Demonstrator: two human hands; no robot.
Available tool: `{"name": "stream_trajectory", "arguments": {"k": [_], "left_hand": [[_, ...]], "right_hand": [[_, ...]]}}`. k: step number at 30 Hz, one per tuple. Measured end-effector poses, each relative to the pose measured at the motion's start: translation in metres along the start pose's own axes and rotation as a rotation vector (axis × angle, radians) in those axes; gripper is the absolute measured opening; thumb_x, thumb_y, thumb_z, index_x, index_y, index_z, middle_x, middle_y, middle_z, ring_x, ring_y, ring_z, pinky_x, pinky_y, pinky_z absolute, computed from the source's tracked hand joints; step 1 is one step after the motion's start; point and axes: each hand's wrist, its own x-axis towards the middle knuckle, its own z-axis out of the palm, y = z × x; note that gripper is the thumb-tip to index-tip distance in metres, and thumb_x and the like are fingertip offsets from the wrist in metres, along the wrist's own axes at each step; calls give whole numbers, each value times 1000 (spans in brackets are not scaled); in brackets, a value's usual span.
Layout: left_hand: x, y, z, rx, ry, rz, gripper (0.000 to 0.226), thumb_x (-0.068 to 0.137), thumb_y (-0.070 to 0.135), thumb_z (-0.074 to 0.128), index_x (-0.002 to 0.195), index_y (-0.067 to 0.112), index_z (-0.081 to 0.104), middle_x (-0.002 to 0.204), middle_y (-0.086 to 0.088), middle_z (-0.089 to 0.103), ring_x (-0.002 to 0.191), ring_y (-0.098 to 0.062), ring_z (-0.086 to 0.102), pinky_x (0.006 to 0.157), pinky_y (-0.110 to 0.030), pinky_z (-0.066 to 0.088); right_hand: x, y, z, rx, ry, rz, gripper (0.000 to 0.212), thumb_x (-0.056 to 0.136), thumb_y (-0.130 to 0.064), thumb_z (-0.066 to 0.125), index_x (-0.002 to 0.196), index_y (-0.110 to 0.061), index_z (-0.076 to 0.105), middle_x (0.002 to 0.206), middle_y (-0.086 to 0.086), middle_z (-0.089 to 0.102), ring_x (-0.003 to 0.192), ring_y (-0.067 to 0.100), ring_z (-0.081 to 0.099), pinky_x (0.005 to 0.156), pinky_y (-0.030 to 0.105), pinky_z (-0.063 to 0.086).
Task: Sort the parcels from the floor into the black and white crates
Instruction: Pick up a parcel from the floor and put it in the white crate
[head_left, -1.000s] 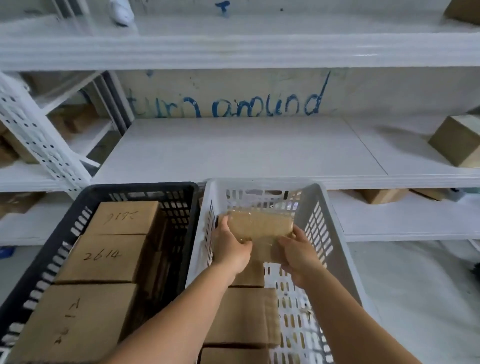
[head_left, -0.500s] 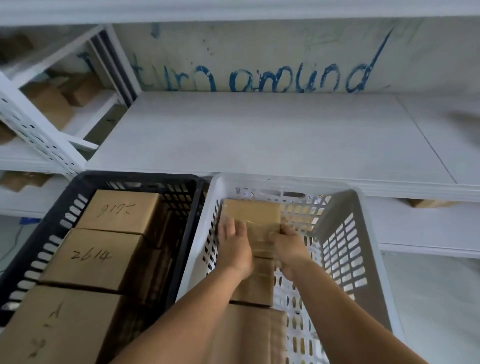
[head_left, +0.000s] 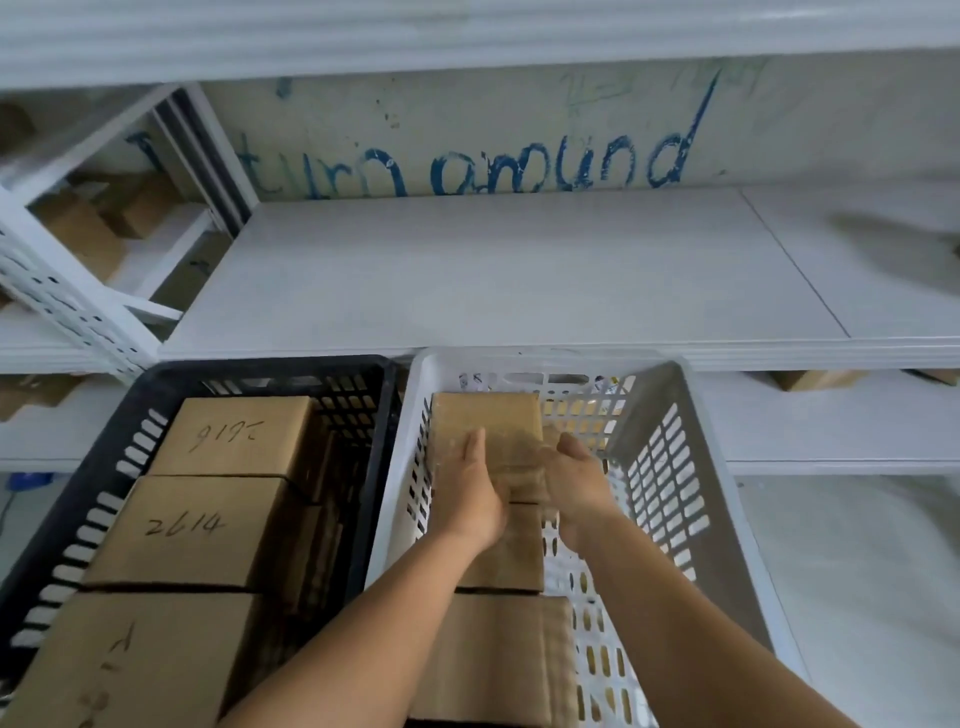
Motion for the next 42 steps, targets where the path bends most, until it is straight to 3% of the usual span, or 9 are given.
{"name": "stream_trajectory", "arguments": {"k": [2, 5, 10, 16, 22, 29, 34, 38, 42], "left_hand": [[-18, 9, -5, -126, 2, 25, 61, 100, 18, 44, 153, 19, 14, 160, 1, 12, 143, -18, 25, 111, -27, 27], [-47, 22, -11, -258, 29, 73, 57, 99, 18, 46, 151, 19, 22, 157, 1, 23, 142, -17, 27, 110, -25, 25], [-101, 30, -13, -394, -14, 187, 50, 99, 34, 43, 146, 20, 34, 149, 1, 39, 135, -16, 39, 105, -26, 31], [-167, 33, -10, -427, -106, 341, 45, 101, 32, 41, 142, 15, 39, 143, -2, 47, 129, -16, 46, 101, -23, 33], [-237, 45, 13, -398, -251, 489, 44, 101, 30, 41, 141, 11, 42, 142, -6, 49, 127, -19, 49, 99, -22, 33], [-307, 59, 56, -342, -412, 572, 42, 101, 29, 40, 138, 9, 45, 140, -8, 52, 127, -22, 49, 101, -27, 38], [-353, 62, 101, -308, -546, 586, 42, 100, 34, 39, 135, 11, 48, 133, -9, 57, 120, -23, 55, 101, -36, 44], [-397, 64, 143, -276, -661, 577, 40, 100, 35, 36, 129, 12, 51, 127, -4, 59, 116, -20, 55, 94, -31, 43], [-446, 69, 187, -236, -778, 566, 22, 100, 35, 36, 102, 20, 53, 103, -1, 60, 100, -19, 57, 86, -31, 44]], "right_hand": [[-23, -3, -6, 58, 33, -13, 54, 101, -20, 43, 152, -20, 27, 153, 0, 35, 139, 24, 35, 109, 38, 31], [-58, 1, -14, 113, 111, -57, 48, 101, -30, 40, 148, -23, 35, 147, 0, 43, 131, 25, 43, 97, 36, 38], [-118, 23, -24, 174, 285, -152, 31, 98, -31, 37, 117, -17, 58, 102, -2, 56, 87, 14, 51, 76, 31, 41], [-194, 54, -32, 274, 424, -185, 46, 97, -43, 36, 132, -19, 55, 131, 1, 57, 119, 22, 54, 102, 43, 43], [-266, 95, -54, 414, 568, -182, 48, 97, -43, 38, 130, -15, 57, 134, 7, 57, 102, 20, 51, 85, 36, 41], [-327, 158, -99, 569, 741, -120, 30, 98, -37, 38, 103, -15, 57, 117, 9, 58, 108, 24, 55, 96, 41, 42], [-366, 205, -128, 708, 856, -95, 37, 100, -35, 38, 107, -4, 57, 128, 16, 57, 113, 29, 55, 102, 43, 40], [-395, 250, -155, 761, 967, -28, 43, 97, -36, 35, 107, 0, 56, 129, 19, 54, 119, 34, 52, 101, 47, 40], [-423, 296, -186, 805, 1088, -5, 44, 97, -36, 36, 111, 1, 57, 126, 18, 57, 118, 34, 53, 101, 50, 41]]}}
